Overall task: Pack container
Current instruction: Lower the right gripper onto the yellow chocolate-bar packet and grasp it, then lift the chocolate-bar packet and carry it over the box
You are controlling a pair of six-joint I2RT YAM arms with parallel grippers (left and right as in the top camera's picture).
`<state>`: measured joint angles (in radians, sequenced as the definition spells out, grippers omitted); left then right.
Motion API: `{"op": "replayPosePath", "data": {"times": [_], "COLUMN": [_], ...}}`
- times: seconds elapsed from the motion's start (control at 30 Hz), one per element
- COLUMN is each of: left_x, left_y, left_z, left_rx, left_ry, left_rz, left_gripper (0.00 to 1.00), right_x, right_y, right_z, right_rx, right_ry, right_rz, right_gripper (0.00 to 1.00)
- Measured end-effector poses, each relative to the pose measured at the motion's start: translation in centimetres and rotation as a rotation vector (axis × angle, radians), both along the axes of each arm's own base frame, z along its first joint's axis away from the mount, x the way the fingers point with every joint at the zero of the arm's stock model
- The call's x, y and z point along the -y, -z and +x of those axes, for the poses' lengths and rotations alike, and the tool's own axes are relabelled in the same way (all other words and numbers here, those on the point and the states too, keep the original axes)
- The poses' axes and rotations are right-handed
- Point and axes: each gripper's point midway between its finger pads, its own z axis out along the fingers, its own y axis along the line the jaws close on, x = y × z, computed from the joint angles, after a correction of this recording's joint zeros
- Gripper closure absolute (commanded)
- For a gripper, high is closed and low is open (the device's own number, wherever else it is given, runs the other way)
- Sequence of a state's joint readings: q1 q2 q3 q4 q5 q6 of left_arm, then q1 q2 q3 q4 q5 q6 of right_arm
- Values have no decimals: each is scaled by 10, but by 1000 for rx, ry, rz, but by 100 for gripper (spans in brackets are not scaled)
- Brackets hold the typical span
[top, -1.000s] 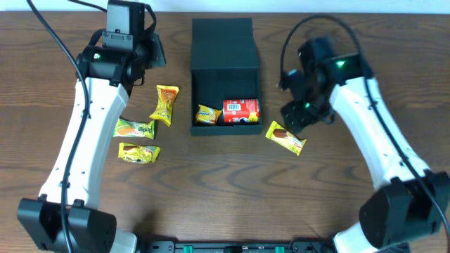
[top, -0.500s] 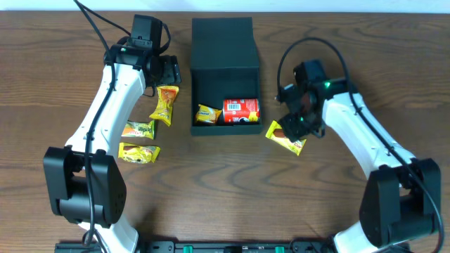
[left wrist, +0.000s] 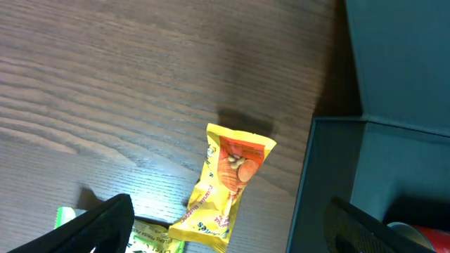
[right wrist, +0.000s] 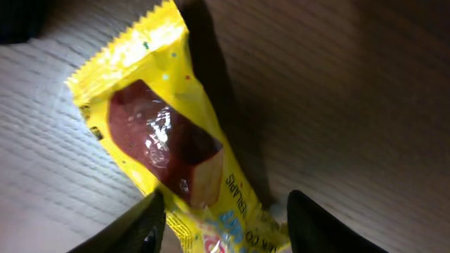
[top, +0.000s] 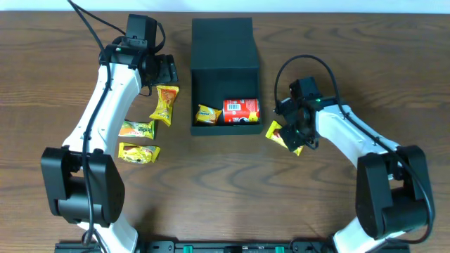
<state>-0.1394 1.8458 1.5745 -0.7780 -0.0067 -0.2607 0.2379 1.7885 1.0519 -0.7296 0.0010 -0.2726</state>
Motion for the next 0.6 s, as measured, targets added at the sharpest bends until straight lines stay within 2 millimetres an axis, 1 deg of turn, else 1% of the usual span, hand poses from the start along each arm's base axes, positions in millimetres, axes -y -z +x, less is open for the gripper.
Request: {"op": "replayPosePath", "data": {"times": [0.07, 0.13, 0.27, 0.4, 0.5, 0.6], "left_x": [0, 0, 0, 0, 0, 0], "left_y": [0, 0, 0, 0, 0, 0], "left_z": [0, 0, 0, 0, 0, 0], "left_rx": [0, 0, 0, 0, 0, -1], "left_ry": [0, 0, 0, 0, 0, 0], "left_rz": [0, 0, 0, 0, 0, 0], "left_gripper": [13, 13, 12, 12, 12, 12], "right_x": [1, 2, 3, 3, 5, 4], "right_y": [2, 4, 5, 5, 4, -2], "right_z": [2, 3, 3, 1, -4, -1], "right_rx": [5, 5, 3, -2, -29, -31], "right_ry": [7, 12, 21, 31, 40, 45], "right_rz": [-6, -12, -17, -19, -27, -27], "right_gripper": [62, 65, 65, 62, 62, 64]}}
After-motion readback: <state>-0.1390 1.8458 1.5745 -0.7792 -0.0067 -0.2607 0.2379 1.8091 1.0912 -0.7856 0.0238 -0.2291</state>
